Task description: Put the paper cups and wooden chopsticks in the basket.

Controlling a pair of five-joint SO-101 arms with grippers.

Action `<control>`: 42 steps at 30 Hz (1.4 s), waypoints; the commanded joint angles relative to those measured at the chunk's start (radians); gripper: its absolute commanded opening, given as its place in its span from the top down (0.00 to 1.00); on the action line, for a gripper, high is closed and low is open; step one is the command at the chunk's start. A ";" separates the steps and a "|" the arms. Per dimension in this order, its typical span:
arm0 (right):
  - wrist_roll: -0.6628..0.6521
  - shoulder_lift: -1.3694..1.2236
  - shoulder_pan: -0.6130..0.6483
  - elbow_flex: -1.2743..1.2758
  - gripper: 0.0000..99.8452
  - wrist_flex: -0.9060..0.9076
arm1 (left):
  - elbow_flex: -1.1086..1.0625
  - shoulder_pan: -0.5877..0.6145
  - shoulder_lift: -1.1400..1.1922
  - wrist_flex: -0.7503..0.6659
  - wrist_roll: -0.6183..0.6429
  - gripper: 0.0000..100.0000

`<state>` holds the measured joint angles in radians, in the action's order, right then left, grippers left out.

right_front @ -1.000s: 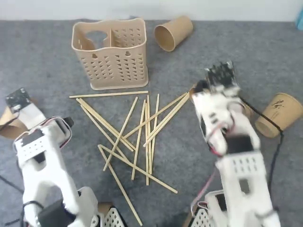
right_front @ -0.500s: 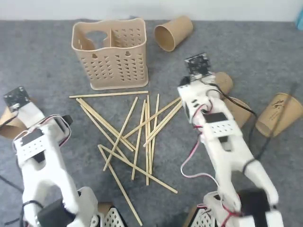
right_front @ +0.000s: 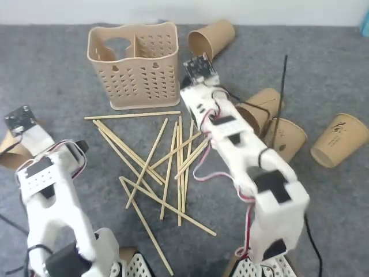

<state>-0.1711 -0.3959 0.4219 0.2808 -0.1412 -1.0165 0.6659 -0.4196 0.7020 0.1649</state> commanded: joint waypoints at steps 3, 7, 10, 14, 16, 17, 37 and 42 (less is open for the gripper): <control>0.072 -0.171 0.015 -0.344 0.99 -0.019 | 0.038 0.000 0.000 -0.028 0.008 0.71; 0.071 -0.323 0.016 -0.554 0.99 0.054 | 0.038 -0.011 0.000 -0.028 0.005 0.71; 0.074 -0.383 -0.008 -0.672 0.99 0.191 | 0.038 -0.011 0.000 -0.028 0.005 0.71; 0.075 -0.381 -0.008 -0.695 0.99 0.262 | 0.038 -0.011 0.000 -0.028 0.003 0.71; 0.077 -0.387 -0.012 -0.695 0.99 0.260 | 0.038 -0.011 0.000 -0.028 0.003 0.71; 0.077 -0.392 -0.012 -0.698 0.99 0.259 | 0.038 -0.011 0.000 -0.028 0.003 0.71; 0.482 -0.541 -0.093 -0.885 0.99 0.262 | 0.036 -0.009 0.000 -0.023 0.003 0.71; 0.523 -0.593 -0.096 -0.987 0.99 0.395 | 0.036 -0.009 -0.005 -0.023 0.003 0.71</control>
<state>0.3199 -1.0050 0.3437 -0.6153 0.1872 -1.0165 0.6644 -0.4089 0.7020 0.1649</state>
